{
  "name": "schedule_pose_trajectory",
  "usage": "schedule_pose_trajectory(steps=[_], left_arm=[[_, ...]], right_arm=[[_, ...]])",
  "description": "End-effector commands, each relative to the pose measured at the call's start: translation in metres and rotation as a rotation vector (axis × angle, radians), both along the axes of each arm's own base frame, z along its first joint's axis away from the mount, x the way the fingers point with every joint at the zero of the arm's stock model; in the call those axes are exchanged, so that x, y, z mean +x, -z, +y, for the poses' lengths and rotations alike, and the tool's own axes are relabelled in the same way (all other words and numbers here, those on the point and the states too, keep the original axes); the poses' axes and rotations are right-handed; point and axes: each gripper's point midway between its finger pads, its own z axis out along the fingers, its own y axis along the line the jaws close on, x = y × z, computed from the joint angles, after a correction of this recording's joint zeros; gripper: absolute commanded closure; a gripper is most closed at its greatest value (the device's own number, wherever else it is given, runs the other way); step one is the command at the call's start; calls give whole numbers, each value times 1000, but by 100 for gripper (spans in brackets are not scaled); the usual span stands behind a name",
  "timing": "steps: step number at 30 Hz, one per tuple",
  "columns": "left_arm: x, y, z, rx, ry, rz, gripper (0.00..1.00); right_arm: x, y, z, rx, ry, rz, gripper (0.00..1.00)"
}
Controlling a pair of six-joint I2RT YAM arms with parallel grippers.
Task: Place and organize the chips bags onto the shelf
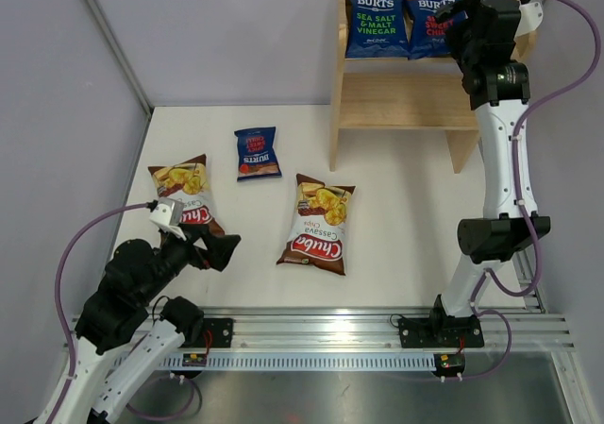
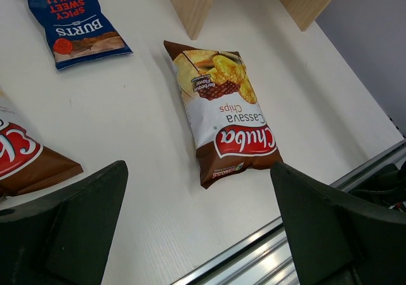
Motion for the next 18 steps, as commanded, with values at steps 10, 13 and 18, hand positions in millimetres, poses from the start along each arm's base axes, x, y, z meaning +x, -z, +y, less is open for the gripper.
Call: schedule_pose_trajectory(steps=[10,13,18], left_arm=[[12,-7,9,-8,-86,1,1],[16,-3,10,5,-110,24,1],[32,8,5,16,-152,116,1]], right_arm=[[-39,-18,-53,-149,79,47,0],[-47,-23,-63,-204,89,52,1],[-68,-51,-60,-315,43,4,1]])
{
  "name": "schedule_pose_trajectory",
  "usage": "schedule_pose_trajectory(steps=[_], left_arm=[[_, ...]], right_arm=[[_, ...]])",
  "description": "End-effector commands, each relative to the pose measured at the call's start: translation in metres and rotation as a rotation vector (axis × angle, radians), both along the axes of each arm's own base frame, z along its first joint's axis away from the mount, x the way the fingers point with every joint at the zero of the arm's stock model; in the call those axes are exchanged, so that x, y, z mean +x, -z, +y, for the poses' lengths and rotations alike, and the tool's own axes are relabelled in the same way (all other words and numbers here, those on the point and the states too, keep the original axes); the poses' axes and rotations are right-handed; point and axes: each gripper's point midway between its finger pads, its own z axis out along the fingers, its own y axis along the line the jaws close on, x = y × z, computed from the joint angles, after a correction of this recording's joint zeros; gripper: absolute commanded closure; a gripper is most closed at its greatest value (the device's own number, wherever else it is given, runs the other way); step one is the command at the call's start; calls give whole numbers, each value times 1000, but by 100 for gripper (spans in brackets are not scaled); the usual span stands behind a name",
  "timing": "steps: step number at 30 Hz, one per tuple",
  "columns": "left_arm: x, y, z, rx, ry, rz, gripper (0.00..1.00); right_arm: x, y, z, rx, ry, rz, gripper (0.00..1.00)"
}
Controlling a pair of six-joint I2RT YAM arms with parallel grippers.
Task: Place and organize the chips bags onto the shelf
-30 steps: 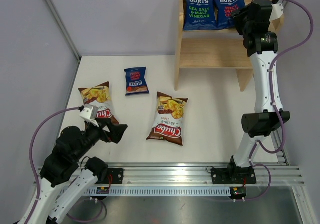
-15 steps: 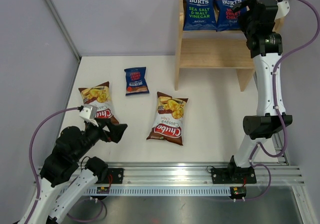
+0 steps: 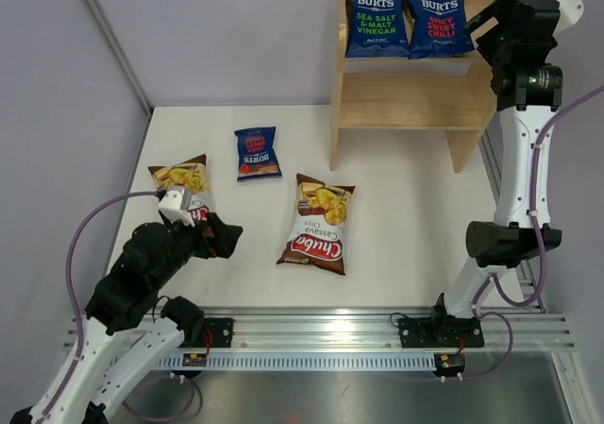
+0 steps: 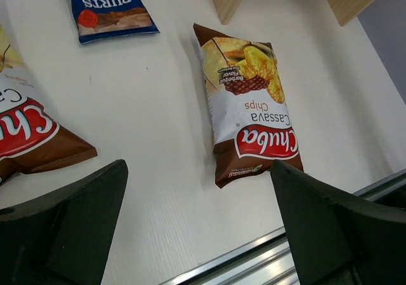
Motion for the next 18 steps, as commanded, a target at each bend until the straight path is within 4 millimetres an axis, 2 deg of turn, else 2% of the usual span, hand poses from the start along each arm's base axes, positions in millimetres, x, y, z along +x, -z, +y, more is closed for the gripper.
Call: schedule_pose_trajectory(steps=[1,2,3,5,6,7,8,9,10,11,12,13,14,15,16,17,18], left_arm=[[17,-7,-4,-17,-55,37,1],[26,-4,-9,-6,-62,75,1],[30,-5,-13,-3,-60,86,1],[44,-11,-20,-1,-62,96,1],[57,-16,-25,8,-66,119,1],[69,-22,-22,-4,-94,113,1],[76,-25,-26,-22,-79,125,1],[91,-28,-29,-34,-75,146,1],[110,-34,-15,-64,-118,137,1],[117,-37,-20,-90,-69,151,1],[136,-27,-15,-81,-92,189,1],[154,-37,-2,-60,-134,167,1],[167,-33,8,-33,-177,179,1],[178,-29,13,-24,-196,201,1],[204,-19,23,-25,-226,245,1],[213,-16,17,-61,-176,267,1],[228,-9,19,-79,-170,288,1]], right_arm=[[-43,-58,5,-124,-51,-95,0],[-50,-59,4,-149,-56,-83,1],[-64,-72,11,-165,-91,-113,1],[-80,-73,18,-190,-134,-108,1],[-108,-92,34,-202,-215,-166,1],[-110,-71,42,-200,-268,-122,1],[-123,-73,66,-193,-401,-153,1],[-163,-89,84,-204,-485,-230,1],[-161,-49,102,-168,-603,-167,1],[-177,-63,123,-163,-712,-280,1],[-233,-76,152,-165,-887,-397,1],[-230,-50,164,-47,-960,-425,0],[-245,-41,171,-5,-1008,-447,1],[-275,-39,177,11,-1048,-483,2],[-276,-16,180,58,-1069,-434,3],[-282,-1,183,91,-1091,-382,4],[-306,5,192,88,-1174,-378,4]])
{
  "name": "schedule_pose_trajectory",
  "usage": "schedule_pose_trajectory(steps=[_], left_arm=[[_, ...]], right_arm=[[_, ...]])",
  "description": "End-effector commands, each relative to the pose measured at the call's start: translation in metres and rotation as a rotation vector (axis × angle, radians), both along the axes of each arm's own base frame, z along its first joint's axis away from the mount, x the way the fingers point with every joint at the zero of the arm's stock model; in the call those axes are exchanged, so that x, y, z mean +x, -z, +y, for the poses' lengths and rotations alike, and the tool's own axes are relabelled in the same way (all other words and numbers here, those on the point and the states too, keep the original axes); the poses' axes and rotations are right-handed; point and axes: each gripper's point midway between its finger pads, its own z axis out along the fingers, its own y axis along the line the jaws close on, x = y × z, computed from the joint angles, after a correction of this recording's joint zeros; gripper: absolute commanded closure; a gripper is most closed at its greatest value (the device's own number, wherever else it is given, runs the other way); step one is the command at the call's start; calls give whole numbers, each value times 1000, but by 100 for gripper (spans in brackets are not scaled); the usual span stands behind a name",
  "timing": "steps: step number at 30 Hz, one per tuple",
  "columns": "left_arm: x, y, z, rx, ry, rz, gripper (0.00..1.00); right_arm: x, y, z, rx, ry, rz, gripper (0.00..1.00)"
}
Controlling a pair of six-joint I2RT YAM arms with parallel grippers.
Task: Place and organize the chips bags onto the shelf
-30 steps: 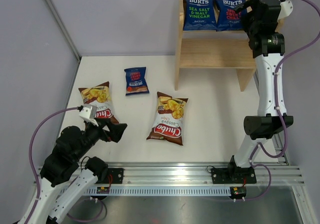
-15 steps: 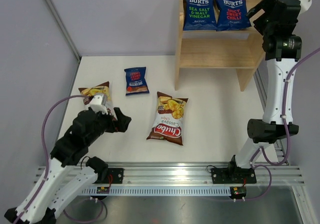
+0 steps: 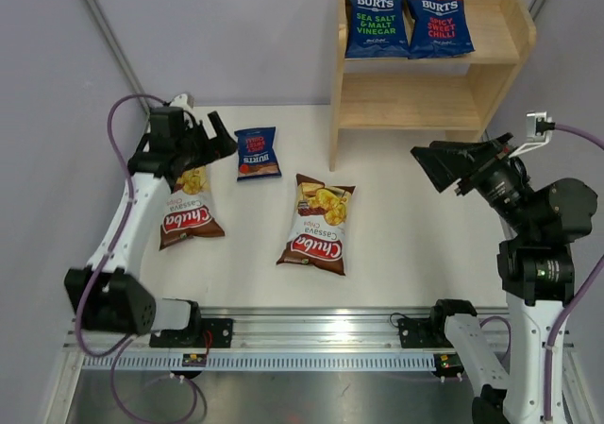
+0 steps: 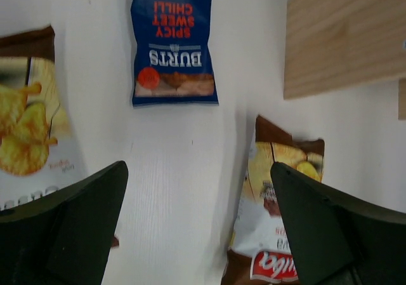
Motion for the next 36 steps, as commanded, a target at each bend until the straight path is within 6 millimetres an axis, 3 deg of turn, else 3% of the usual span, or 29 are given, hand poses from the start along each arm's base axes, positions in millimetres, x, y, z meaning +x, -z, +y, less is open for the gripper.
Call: schedule_pose_trajectory(steps=[1,3,4,6,7,9,10,11,12,14,15,18,22,24,25,28,29,32,33,36], left_arm=[[61,14,6,-80,52,16,1],[93,10,2,-123,95,-24,1],[110,34,9,-194,99,30,1],[140,17,3,-239,155,-51,1],[151,21,3,-231,169,-55,1],[178,34,4,-233,174,-52,1],[185,41,8,-231,153,-33,1],[196,71,16,-205,102,21,1],[203,72,20,-190,88,23,1],[213,107,29,-150,45,84,1],[215,110,29,-149,48,89,2],[214,139,19,-180,97,138,4],[204,163,5,-245,151,168,7],[200,164,2,-272,146,154,12],[190,177,2,-274,129,188,14],[178,180,6,-256,57,194,14],[167,193,8,-243,32,223,16],[155,205,7,-180,4,256,20],[150,208,-6,-170,28,266,24],[147,220,-6,-162,5,296,28]], right_arm=[[-34,40,39,20,-347,69,4],[-71,44,46,8,-421,2,4],[-74,58,47,16,-434,1,3],[-101,66,49,-15,-448,-57,3],[-103,79,49,-38,-438,-19,3],[-116,83,48,-56,-417,-21,2],[-118,87,48,-50,-414,-3,2],[-123,88,50,-50,-428,-6,2],[-127,88,50,-54,-432,-17,2],[-128,89,49,-64,-417,-18,2],[-133,86,51,-71,-441,-27,2],[-132,85,50,-96,-433,-40,2],[-134,80,51,-108,-443,-59,3],[-133,80,51,-111,-443,-61,3],[-133,79,51,-114,-442,-70,3],[-130,78,51,-109,-440,-70,3],[-130,77,52,-108,-445,-70,3],[-129,75,52,-105,-450,-70,3],[-130,75,53,-106,-453,-71,3],[-131,75,52,-106,-451,-72,3]])
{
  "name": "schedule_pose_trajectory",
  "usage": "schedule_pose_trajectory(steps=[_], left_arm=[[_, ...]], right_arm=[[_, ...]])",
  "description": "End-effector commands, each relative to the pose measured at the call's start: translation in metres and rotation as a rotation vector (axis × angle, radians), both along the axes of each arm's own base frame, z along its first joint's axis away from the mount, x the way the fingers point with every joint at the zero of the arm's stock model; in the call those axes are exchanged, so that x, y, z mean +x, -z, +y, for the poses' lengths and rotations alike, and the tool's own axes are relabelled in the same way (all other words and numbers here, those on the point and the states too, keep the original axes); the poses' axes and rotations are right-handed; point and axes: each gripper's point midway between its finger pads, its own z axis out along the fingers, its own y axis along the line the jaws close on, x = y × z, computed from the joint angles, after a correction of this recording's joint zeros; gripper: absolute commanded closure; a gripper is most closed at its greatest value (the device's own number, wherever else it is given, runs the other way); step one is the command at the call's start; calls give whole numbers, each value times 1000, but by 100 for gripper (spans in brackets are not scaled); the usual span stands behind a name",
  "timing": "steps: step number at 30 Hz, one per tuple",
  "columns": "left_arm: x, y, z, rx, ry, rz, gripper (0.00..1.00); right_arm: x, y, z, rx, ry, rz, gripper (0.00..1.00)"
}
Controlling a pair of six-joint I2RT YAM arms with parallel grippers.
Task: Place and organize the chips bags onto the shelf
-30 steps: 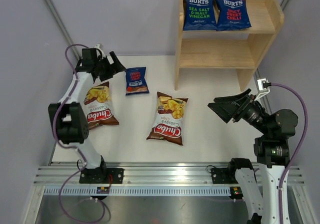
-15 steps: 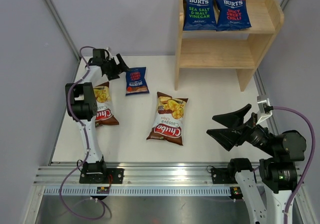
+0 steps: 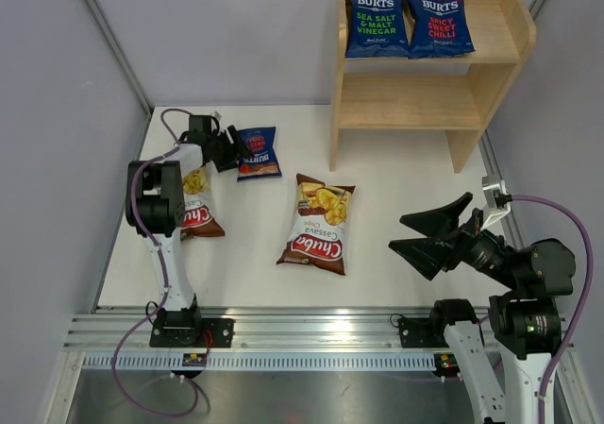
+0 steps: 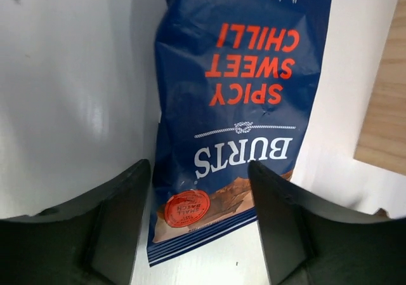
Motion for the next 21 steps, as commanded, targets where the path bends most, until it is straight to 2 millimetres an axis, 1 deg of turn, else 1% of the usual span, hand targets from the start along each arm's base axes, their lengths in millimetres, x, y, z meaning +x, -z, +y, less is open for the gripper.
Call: schedule_pose_trajectory(steps=[1,3,7,8,10,11,12,15,16,17,19,20,21], left_arm=[[-6,14,-1,51,-30,34,36],[-4,13,0,72,-38,33,38],[1,15,0,77,-32,41,56],[1,15,-2,73,-23,43,71],[0,15,-4,73,-24,43,82],[3,11,-5,72,-21,22,93],[3,8,-8,67,-15,12,95],[0,-13,-16,58,8,-47,100],[1,-33,-18,58,13,-92,100],[-2,-41,-19,61,17,-116,100],[-6,-61,-30,63,54,-163,100],[-10,-83,-33,67,65,-200,100],[-15,-91,-41,83,90,-220,100]], right_arm=[[-6,-16,1,-2,-11,-57,3],[-6,-15,1,-3,-12,-57,3],[-5,-14,1,-3,-8,-50,3],[-5,-15,1,-4,-7,-53,3],[-4,-16,0,-6,-3,-58,3],[-3,-16,0,-8,-1,-56,3],[-3,-15,0,-12,0,-55,3],[-2,-14,-1,-27,10,-59,3],[0,-14,-2,-30,23,-58,3],[0,-14,-3,-35,34,-64,3],[4,-9,-5,-52,61,-58,3],[5,-8,-6,-56,69,-58,3],[5,-6,-7,-65,77,-58,3]])
